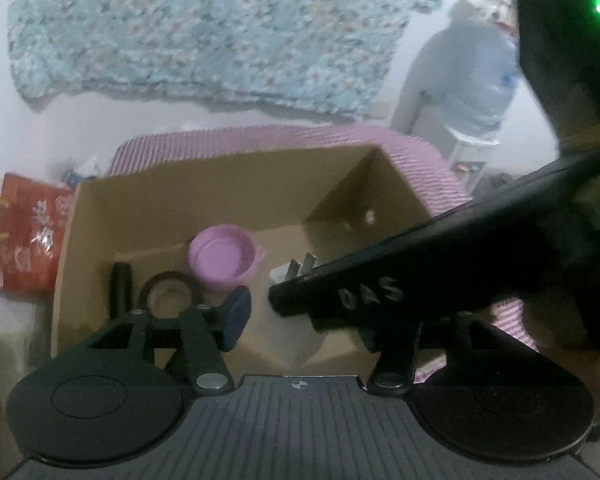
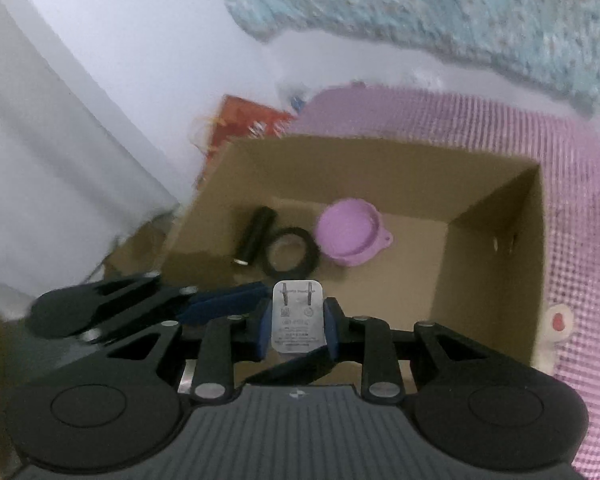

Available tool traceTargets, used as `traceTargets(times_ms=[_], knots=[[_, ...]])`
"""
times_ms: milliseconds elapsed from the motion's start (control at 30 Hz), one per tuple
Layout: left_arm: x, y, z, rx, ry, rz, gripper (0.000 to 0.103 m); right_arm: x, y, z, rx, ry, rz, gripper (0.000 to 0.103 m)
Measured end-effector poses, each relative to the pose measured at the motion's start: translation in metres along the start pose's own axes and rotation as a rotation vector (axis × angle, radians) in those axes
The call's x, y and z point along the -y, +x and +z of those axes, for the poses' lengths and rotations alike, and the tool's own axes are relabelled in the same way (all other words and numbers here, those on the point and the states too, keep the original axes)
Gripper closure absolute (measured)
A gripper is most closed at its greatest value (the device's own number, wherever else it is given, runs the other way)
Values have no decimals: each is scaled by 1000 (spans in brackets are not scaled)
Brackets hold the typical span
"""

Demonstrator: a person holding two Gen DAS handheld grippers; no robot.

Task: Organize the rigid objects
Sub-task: 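Carry the white power adapter into the cardboard box and release it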

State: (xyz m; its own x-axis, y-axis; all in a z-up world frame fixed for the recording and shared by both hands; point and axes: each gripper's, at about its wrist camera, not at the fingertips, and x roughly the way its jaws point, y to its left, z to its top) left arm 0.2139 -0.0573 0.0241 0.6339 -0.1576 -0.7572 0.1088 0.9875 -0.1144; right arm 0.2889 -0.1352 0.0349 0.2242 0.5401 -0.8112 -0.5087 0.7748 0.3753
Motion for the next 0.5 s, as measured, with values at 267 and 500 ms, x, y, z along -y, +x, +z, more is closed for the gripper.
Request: traceTargets(times_ms=[267, 500], knots=[[-13, 14, -2, -45, 9, 29, 36, 19, 68, -7, -91, 28, -30, 74], [-14, -8, -9, -21, -9, 8, 29, 14, 65, -10, -77, 27, -31, 68]])
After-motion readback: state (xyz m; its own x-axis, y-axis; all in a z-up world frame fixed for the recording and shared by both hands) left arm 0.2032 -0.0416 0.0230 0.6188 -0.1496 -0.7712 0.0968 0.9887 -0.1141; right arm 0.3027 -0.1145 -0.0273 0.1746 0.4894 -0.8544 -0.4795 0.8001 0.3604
